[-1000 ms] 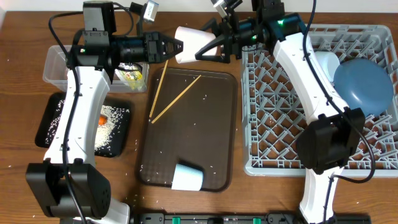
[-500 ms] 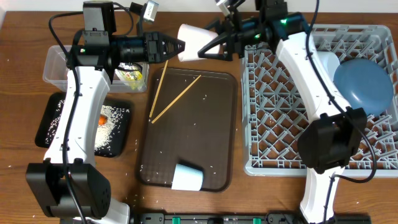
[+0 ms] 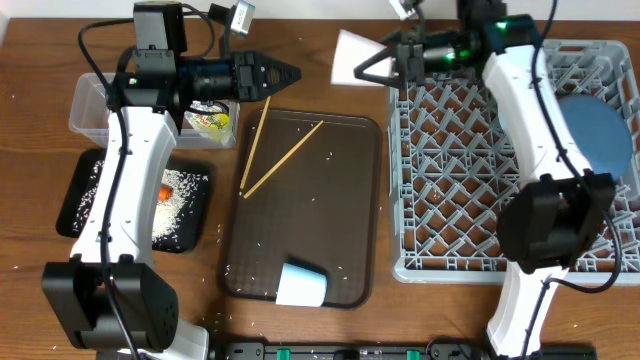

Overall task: Sort waste into correct bins and load items into the dishwasher rack
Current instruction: 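Lower the pink cup upright into the rack and release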

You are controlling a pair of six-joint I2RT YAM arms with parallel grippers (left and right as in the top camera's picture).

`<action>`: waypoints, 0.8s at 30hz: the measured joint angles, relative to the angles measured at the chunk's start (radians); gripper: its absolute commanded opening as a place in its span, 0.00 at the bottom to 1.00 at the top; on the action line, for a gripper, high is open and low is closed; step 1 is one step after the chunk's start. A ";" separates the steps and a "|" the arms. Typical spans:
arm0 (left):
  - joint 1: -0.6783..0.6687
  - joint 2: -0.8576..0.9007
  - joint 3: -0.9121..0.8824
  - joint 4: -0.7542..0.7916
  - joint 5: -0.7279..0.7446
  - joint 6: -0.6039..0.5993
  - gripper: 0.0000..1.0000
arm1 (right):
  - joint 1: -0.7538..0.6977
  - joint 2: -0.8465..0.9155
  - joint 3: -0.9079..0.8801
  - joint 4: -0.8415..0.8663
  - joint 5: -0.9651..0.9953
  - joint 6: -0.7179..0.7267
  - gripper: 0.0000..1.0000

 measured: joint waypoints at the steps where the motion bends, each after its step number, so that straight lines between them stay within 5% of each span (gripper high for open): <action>1: 0.000 0.000 0.000 0.000 -0.009 0.000 0.16 | -0.013 0.000 0.000 -0.025 0.035 0.004 0.44; 12: 0.000 0.000 0.000 -0.126 -0.314 0.000 0.21 | -0.133 -0.018 -0.001 -0.224 0.585 0.173 0.44; 24: 0.000 0.000 0.000 -0.290 -0.683 0.000 0.21 | -0.030 -0.062 -0.001 -0.338 1.228 0.414 0.45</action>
